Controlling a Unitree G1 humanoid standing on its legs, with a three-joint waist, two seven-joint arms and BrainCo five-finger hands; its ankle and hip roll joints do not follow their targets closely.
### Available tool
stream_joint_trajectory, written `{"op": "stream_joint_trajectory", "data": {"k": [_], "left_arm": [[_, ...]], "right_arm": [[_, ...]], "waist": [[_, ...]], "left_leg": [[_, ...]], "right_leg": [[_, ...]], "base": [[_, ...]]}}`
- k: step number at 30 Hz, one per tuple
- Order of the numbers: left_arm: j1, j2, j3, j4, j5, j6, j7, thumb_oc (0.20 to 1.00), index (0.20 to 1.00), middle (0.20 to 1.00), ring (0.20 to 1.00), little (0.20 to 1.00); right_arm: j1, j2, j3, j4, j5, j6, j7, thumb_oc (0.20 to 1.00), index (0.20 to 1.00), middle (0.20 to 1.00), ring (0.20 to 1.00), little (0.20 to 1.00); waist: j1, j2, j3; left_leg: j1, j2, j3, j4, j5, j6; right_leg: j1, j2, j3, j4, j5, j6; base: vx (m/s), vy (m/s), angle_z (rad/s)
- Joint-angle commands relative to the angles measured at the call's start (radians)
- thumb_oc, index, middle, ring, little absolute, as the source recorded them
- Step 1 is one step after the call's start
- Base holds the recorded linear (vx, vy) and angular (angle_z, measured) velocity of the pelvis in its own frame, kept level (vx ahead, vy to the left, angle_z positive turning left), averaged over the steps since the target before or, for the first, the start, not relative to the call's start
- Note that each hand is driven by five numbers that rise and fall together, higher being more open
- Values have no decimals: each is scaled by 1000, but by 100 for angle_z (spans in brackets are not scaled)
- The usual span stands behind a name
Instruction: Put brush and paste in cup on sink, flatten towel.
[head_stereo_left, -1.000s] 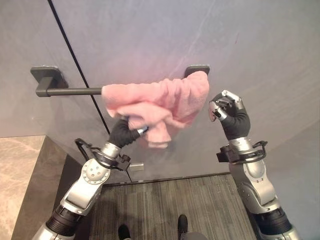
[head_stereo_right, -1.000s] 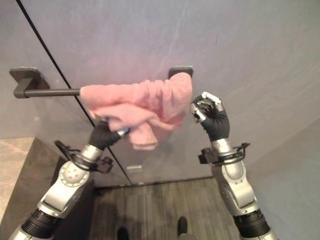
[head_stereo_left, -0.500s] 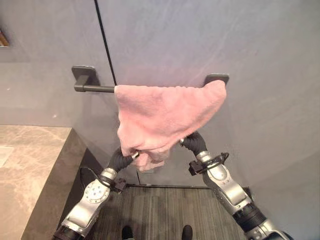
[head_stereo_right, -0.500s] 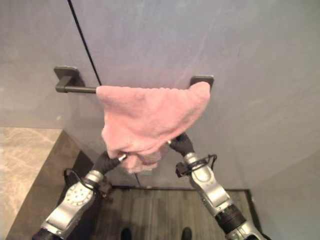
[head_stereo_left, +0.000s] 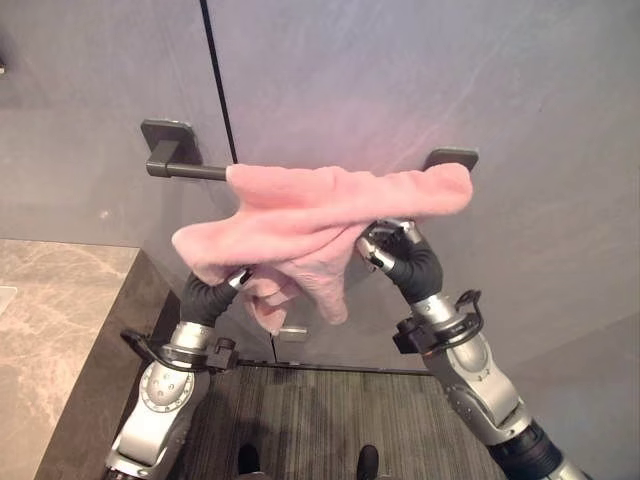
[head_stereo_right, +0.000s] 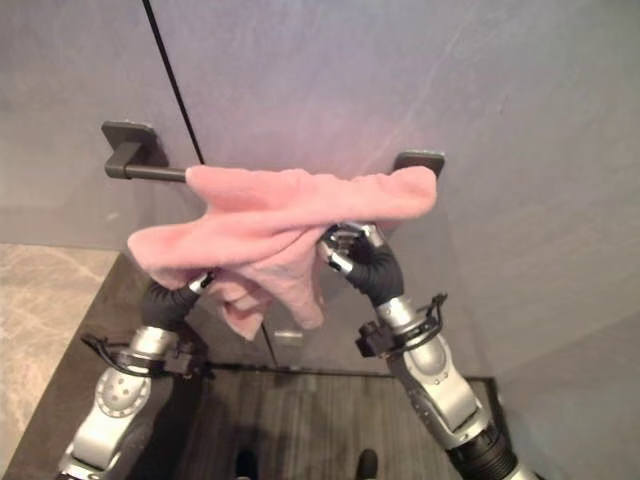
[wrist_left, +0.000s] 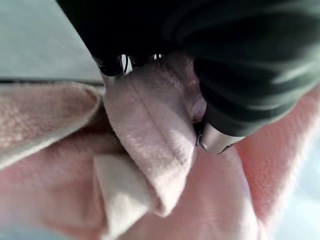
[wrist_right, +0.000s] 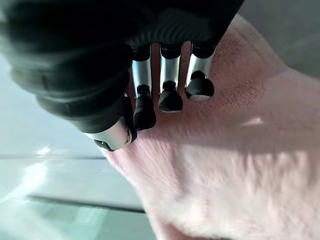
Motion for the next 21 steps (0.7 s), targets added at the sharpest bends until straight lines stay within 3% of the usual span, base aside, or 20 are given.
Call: {"op": "stream_joint_trajectory", "data": {"k": [1, 4, 7, 9, 10, 14, 18, 21], "left_arm": [[-10, 46, 17, 72, 44, 9, 150, 200, 200, 200, 200, 200], [32, 81, 16, -33, 60, -3, 88, 200, 200, 200, 200, 200], [52, 85, 4, -1, 56, 25, 60, 200, 200, 200, 200, 200], [42, 82, 21, -10, 75, 34, 100, 200, 200, 200, 200, 200], [43, 95, 31, -86, 55, 13, 81, 200, 200, 200, 200, 200], [56, 103, 15, -93, 49, 25, 41, 200, 200, 200, 200, 200], [33, 97, -18, -3, 68, 39, 65, 200, 200, 200, 200, 200], [18, 107, -86, 46, 86, 65, 11, 200, 200, 200, 200, 200]], "right_arm": [[-69, 32, -9, 32, -214, 30, -128, 200, 200, 200, 200, 200], [-60, 30, -5, -54, -96, -7, -70, 200, 200, 200, 200, 200], [-29, 20, -15, -40, -82, 15, -47, 200, 200, 200, 200, 200], [-12, 25, -25, -16, -43, 44, -81, 200, 200, 200, 200, 200], [8, -9, -46, -162, 78, -21, -26, 200, 200, 200, 200, 200], [61, -48, -73, -212, 108, -7, 11, 200, 200, 200, 200, 200], [60, 0, -53, -93, 53, 20, -57, 200, 200, 200, 200, 200], [93, -2, -61, -68, 24, 35, -40, 200, 200, 200, 200, 200]], "waist": [[33, -43, -13], [37, -48, -8], [39, -51, -9], [41, -51, -7], [28, -54, -6], [9, -58, -16], [0, -52, -17], [-13, -47, -22]], "left_leg": [[21, 12, -33, 6, -39, 1], [33, 12, -31, 6, -42, 6], [42, 12, -30, 9, -47, 9], [47, 11, -31, 13, -49, 9], [51, 14, -25, 18, -53, 8], [57, 18, -17, 28, -61, 10], [67, 20, -15, 46, -72, 12], [78, 22, -7, 54, -81, 13]], "right_leg": [[10, -89, 0, 0, 12, 70], [16, -88, 3, 2, 7, 73], [26, -88, -2, 6, -1, 73], [36, -87, -5, 6, -5, 70], [36, -83, 4, 13, -12, 68], [34, -79, 13, 29, -28, 65], [41, -75, 18, 46, -42, 61], [46, -73, 23, 48, -44, 62]], "base": [[0, 0, 0], [16, 10, -3], [0, 0, 0], [8, 4, 2], [10, 9, 5], [13, 0, -3], [12, 6, -11], [12, 17, -10]]}}
